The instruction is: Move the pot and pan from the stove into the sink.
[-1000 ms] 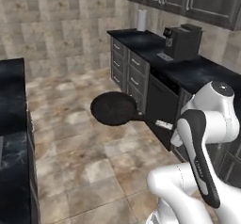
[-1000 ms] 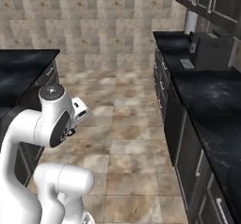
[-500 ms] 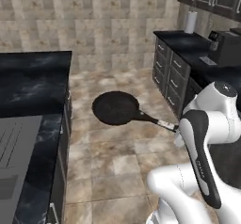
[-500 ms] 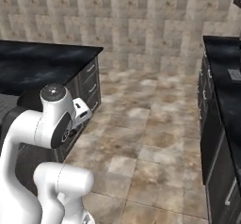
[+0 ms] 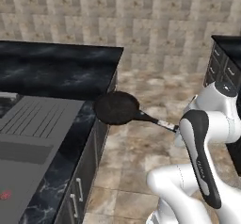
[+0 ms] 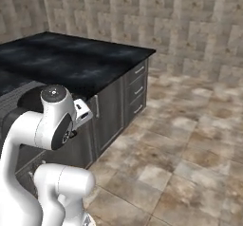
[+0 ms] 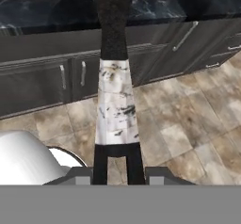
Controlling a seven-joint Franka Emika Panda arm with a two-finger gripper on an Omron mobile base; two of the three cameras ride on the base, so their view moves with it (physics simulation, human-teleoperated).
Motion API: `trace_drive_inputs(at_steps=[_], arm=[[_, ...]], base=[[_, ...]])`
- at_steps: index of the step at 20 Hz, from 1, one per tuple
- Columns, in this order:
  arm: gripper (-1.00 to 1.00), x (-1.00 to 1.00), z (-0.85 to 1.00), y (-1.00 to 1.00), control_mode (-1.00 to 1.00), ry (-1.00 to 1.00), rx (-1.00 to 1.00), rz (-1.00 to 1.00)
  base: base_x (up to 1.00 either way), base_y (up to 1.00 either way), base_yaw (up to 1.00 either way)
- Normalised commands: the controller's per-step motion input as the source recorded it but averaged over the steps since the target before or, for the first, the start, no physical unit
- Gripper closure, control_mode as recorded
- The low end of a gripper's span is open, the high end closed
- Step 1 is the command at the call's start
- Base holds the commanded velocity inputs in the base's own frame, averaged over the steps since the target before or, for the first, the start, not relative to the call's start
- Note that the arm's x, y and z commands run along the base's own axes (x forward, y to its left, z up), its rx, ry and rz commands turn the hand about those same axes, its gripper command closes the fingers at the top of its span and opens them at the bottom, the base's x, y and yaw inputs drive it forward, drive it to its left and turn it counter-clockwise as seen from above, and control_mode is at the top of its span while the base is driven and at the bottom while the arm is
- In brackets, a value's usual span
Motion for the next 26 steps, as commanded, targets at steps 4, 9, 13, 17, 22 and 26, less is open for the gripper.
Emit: trace_drive_inputs(at_steps=[4,9,13,17,22,26], arm=[[1.00,0.00,0.00,0.00,1.00,0.00,0.00,0.00],[1.00,0.00,0.00,0.00,1.00,0.00,0.00,0.00],[1.00,0.00,0.00,0.00,1.00,0.00,0.00,0.00],[1.00,0.00,0.00,0.00,1.00,0.00,0.00,0.00],[1.00,0.00,0.00,0.00,1.00,0.00,0.00,0.00],[1.00,0.00,0.00,0.00,1.00,0.00,0.00,0.00]], base=[[0.00,0.00,0.49],[-0.02,0.00,0.49],[-0.04,0.00,0.49],[-0.03,0.00,0.49],[-0.02,0.00,0.46],[-0.01,0.00,0.42]])
